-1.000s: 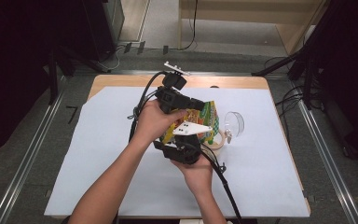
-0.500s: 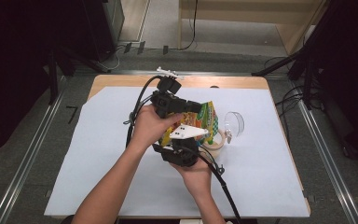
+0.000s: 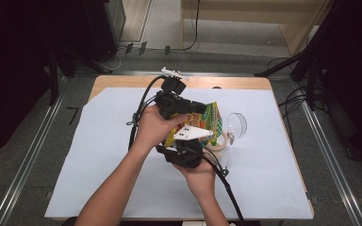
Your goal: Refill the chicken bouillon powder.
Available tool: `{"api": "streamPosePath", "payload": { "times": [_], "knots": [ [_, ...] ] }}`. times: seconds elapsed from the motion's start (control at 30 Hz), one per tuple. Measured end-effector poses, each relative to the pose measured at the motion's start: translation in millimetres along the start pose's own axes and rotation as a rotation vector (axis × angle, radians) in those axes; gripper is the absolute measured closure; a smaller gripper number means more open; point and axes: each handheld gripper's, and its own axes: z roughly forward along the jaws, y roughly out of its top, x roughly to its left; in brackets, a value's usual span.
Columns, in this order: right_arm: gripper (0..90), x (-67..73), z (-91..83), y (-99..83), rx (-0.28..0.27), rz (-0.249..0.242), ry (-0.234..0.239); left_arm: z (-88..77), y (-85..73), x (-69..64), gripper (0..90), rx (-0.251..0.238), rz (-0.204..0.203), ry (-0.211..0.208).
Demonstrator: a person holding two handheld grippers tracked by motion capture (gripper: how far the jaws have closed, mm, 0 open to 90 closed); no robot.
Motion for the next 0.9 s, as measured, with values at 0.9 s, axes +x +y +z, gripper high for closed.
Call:
{"api": "streamPosePath", "payload": {
  "times": [0.9],
  "knots": [
    [69.4, 1.1, -1.8, -1.3, 0.000, -0.006, -0.016, 3.7, 2.1, 0.9, 81.0, 0.017, 0.005, -0.029]
  ]
}}
